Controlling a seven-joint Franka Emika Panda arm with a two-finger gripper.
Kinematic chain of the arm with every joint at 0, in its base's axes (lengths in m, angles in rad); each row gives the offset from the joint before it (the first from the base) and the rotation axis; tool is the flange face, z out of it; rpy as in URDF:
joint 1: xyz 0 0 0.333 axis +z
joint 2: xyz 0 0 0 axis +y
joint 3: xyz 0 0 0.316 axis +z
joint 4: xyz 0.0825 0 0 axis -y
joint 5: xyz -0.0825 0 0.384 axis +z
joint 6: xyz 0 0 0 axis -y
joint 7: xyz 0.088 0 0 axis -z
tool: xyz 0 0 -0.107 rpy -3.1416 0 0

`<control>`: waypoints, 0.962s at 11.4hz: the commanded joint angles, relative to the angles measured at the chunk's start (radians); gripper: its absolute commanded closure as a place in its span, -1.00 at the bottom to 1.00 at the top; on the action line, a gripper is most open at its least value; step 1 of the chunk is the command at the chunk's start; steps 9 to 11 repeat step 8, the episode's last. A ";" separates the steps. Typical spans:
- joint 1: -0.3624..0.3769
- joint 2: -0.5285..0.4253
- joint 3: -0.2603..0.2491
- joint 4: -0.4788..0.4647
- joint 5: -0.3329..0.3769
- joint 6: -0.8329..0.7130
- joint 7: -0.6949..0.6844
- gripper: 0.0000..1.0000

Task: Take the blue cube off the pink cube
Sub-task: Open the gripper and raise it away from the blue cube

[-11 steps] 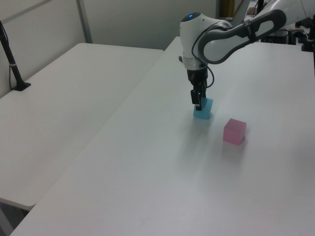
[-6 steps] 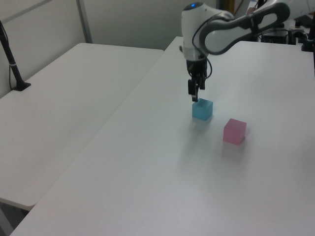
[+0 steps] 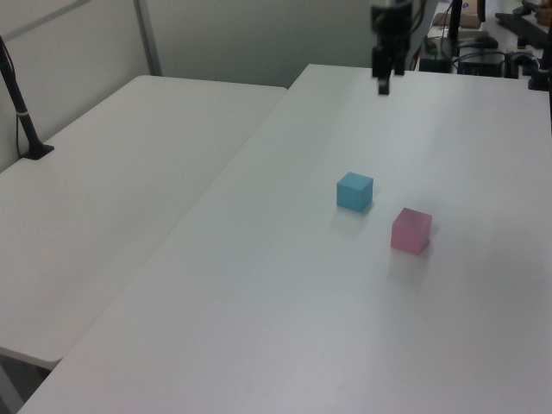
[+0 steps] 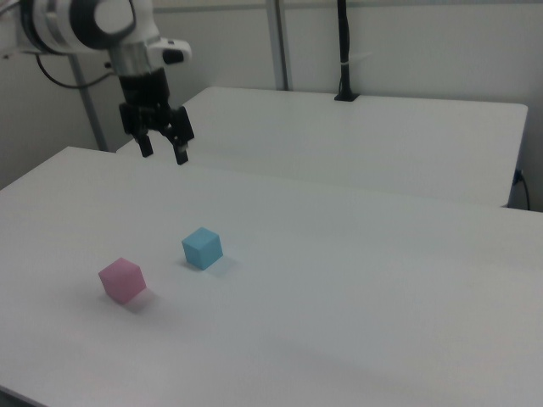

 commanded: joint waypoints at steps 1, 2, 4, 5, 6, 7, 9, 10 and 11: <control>0.006 -0.150 -0.055 -0.090 0.037 -0.054 -0.001 -1.00; -0.003 -0.164 -0.055 -0.102 0.039 -0.052 -0.040 -1.00; -0.008 -0.160 -0.087 -0.102 0.025 0.001 -0.155 -1.00; -0.005 -0.158 -0.112 -0.101 0.024 0.023 -0.181 -1.00; -0.008 -0.157 -0.119 -0.095 0.022 0.023 -0.183 -1.00; -0.006 -0.158 -0.136 -0.095 0.024 0.022 -0.191 -1.00; -0.003 -0.158 -0.139 -0.095 0.024 0.019 -0.194 -1.00; -0.003 -0.158 -0.139 -0.095 0.024 0.019 -0.194 -1.00; -0.003 -0.158 -0.139 -0.095 0.024 0.019 -0.194 -1.00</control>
